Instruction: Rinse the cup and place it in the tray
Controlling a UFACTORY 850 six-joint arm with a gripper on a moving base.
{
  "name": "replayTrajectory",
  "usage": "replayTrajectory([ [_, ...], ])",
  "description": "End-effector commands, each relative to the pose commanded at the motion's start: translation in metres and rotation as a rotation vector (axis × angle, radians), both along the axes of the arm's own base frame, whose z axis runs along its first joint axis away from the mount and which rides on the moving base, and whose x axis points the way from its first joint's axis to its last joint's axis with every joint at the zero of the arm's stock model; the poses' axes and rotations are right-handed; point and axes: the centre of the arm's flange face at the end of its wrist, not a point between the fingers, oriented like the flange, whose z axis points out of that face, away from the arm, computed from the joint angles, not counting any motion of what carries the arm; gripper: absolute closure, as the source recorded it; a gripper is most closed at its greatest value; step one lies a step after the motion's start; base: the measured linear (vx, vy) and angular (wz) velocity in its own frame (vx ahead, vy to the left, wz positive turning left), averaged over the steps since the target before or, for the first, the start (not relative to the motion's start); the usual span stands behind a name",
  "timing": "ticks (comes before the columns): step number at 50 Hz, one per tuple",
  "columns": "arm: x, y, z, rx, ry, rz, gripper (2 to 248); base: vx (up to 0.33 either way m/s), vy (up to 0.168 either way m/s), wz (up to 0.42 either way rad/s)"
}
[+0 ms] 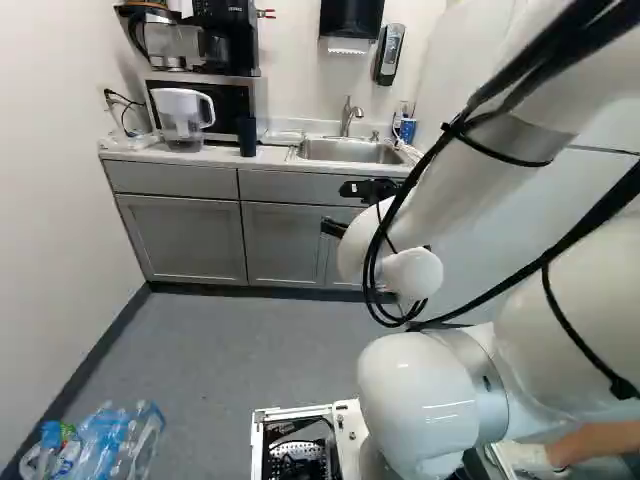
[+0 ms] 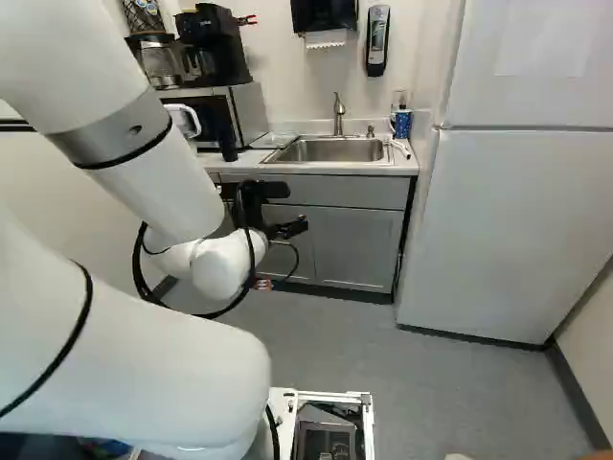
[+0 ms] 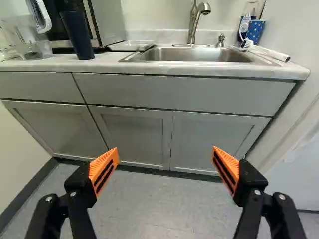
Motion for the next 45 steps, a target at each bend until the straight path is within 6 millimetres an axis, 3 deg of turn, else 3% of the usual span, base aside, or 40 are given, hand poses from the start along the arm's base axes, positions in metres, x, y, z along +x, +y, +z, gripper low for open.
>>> replayTrajectory([
  [18, 0.007, 0.000, 0.016, 0.000, -0.049, -0.001, 3, 0.000, 0.000, 0.000],
  [45, 0.041, -0.005, 0.045, -0.001, -0.110, -0.017, 3, 0.000, 0.000, 0.000],
])
